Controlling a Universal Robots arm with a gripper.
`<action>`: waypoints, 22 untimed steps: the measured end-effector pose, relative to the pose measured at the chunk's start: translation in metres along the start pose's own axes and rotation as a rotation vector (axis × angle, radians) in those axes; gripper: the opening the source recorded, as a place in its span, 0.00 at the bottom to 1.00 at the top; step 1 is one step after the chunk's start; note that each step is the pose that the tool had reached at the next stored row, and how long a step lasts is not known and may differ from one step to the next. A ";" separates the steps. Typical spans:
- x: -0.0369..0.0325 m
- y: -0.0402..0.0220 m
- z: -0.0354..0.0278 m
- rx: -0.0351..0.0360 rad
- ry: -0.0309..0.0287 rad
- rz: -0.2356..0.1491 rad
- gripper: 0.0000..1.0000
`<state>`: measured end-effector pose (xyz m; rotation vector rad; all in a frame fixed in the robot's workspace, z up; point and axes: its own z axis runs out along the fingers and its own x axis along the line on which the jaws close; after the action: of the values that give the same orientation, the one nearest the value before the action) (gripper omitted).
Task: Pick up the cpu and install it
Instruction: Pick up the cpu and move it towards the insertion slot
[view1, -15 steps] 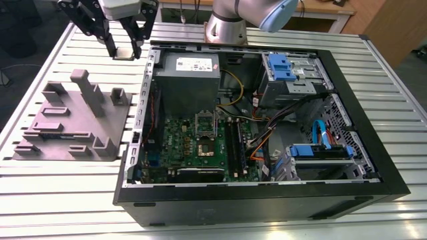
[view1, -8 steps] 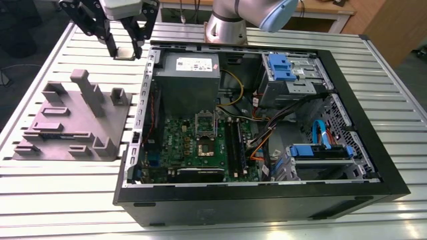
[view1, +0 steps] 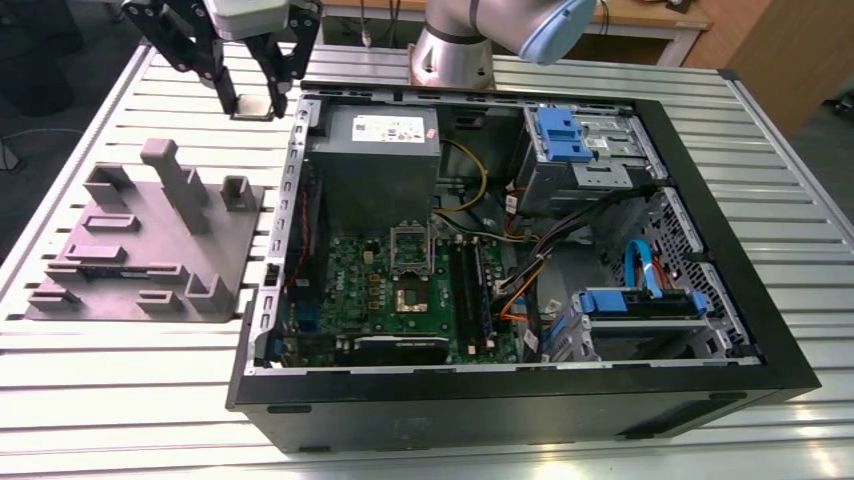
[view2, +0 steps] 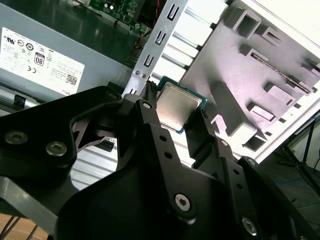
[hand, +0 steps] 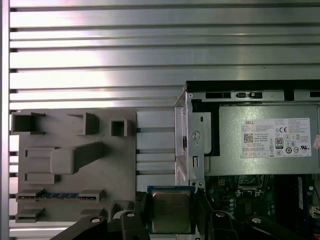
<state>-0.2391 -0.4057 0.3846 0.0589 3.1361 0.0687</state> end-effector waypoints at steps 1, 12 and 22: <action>-0.0002 0.0000 0.0000 0.0000 0.0000 0.000 0.47; -0.0025 0.0001 0.0000 0.0000 0.0000 0.000 0.47; -0.0050 0.0002 0.0000 0.0000 0.0000 0.000 0.47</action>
<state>-0.2341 -0.4057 0.3846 0.0589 3.1361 0.0688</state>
